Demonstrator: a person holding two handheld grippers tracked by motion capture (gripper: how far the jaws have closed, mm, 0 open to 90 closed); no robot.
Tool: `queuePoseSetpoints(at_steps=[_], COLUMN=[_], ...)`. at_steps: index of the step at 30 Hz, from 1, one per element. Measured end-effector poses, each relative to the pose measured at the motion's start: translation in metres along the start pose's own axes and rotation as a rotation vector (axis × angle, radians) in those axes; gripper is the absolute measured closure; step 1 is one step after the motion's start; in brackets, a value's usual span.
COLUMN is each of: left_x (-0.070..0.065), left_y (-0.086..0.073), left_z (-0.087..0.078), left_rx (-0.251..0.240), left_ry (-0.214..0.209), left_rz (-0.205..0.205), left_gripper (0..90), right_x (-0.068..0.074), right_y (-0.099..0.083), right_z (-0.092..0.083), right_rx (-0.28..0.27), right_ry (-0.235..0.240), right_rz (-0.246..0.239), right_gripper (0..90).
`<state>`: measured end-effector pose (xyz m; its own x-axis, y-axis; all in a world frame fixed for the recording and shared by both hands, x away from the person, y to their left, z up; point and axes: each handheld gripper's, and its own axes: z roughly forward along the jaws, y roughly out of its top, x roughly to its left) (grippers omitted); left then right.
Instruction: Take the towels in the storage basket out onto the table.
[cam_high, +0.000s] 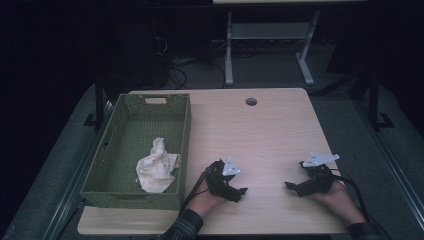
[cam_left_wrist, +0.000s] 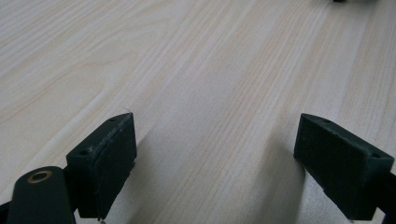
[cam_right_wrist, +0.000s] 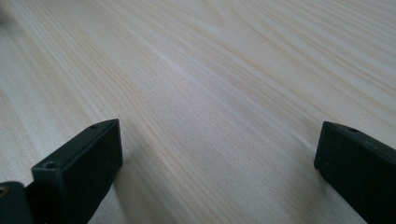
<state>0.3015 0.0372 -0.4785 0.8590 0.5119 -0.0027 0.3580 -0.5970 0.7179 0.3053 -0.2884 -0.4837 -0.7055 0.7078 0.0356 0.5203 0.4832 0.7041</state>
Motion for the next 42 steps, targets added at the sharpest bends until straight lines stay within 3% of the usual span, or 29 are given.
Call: queuePoseSetpoints(at_steps=[11,17,22,27,34,42], left_x=[0.001,0.001,0.004,0.006,0.012,0.012], left_y=[0.000,0.004,0.004,0.004,0.005,0.006], left_z=[-0.001,-0.004,-0.006,-0.011,-0.022,-0.027], left_rx=[0.005,0.055,0.064,0.057,0.024,0.018], left_ry=[-0.011,-0.009,-0.017,-0.010,0.003,0.017], left_rz=[0.009,0.005,-0.030,-0.034,-0.080,-0.090], left_gripper=[12.4,12.7,12.6,12.7,12.7,12.8], right_x=[0.000,0.000,0.000,0.000,0.000,0.000], right_y=[0.001,0.000,0.001,0.001,0.001,0.001], right_z=[0.001,0.000,0.001,0.001,0.001,0.001], right_rx=[0.000,0.000,0.001,0.001,0.000,0.000], right_ry=[0.001,0.001,0.004,0.004,0.004,0.004], right_rz=[0.002,0.001,0.000,-0.001,-0.002,-0.002], right_gripper=[0.6,0.6,0.6,0.6,0.6,0.6])
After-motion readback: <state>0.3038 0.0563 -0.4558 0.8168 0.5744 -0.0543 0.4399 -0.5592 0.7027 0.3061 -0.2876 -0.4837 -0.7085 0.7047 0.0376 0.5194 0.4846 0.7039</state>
